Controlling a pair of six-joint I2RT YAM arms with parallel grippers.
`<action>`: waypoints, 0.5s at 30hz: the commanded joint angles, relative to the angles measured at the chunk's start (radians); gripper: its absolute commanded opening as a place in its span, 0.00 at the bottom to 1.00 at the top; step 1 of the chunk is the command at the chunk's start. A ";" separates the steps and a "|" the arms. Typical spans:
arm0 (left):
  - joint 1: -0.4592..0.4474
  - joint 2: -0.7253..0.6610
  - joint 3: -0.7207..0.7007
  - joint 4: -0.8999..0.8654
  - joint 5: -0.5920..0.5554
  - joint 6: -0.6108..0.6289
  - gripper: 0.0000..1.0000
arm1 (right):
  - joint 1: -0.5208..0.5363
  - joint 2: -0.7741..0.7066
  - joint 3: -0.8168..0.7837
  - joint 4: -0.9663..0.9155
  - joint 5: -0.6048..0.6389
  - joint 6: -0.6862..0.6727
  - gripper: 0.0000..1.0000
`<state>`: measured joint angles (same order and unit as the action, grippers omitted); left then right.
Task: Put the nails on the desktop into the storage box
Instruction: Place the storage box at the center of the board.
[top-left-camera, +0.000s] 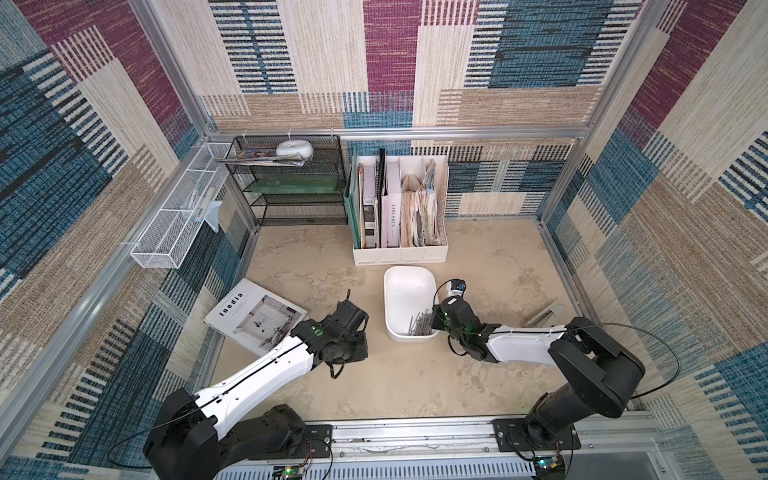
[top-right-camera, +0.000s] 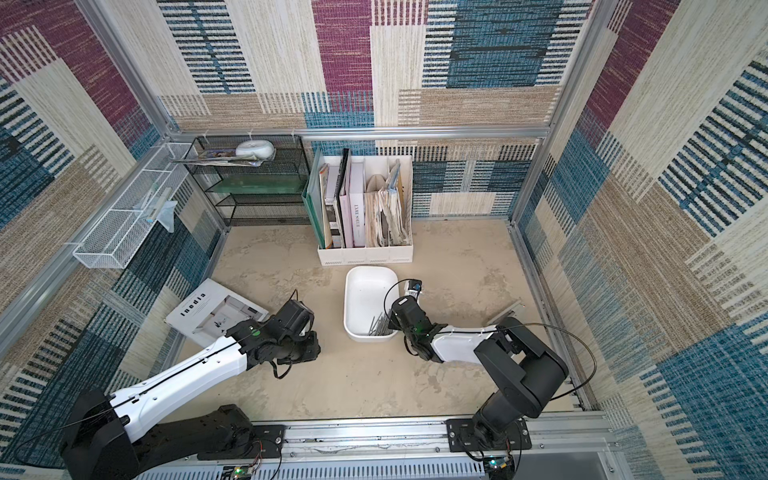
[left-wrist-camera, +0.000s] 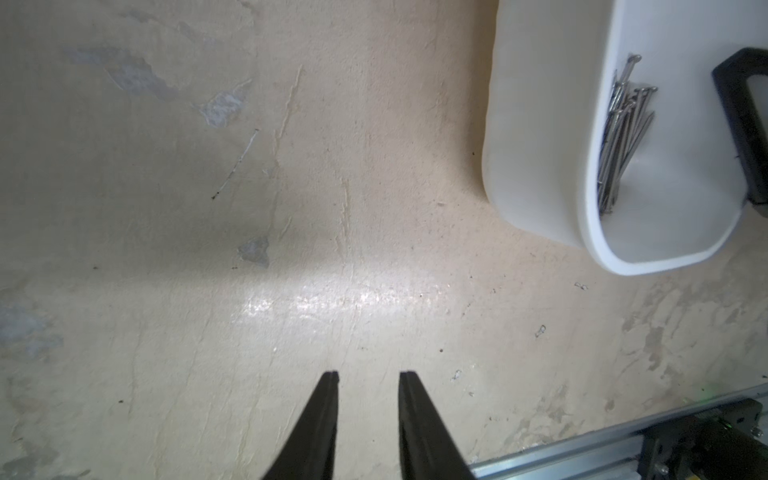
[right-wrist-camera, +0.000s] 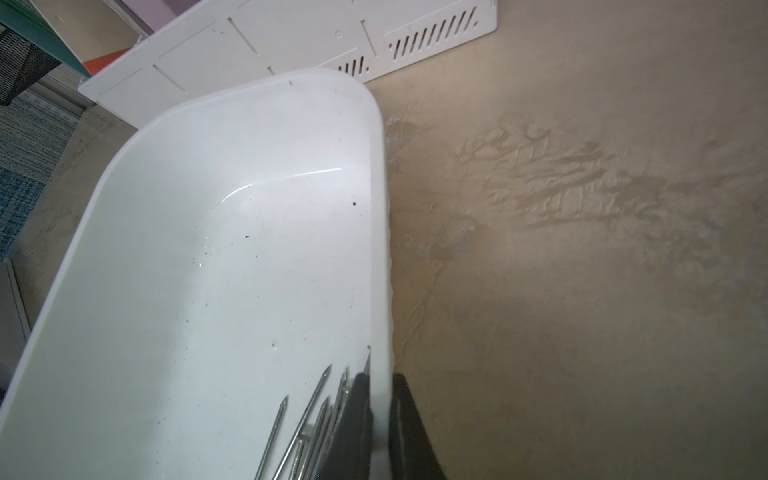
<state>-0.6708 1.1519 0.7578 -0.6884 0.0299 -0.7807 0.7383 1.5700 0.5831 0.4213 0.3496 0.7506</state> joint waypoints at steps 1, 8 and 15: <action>0.004 -0.006 -0.008 0.004 0.007 0.015 0.30 | 0.001 -0.004 0.008 -0.059 0.001 0.024 0.18; 0.011 -0.009 -0.033 0.018 0.011 0.021 0.30 | 0.009 0.014 0.048 -0.092 -0.016 0.033 0.36; 0.017 -0.023 -0.037 0.007 -0.004 0.025 0.30 | 0.016 -0.052 0.048 -0.094 -0.004 0.013 0.44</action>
<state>-0.6579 1.1419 0.7193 -0.6773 0.0418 -0.7658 0.7532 1.5513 0.6350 0.3260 0.3325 0.7738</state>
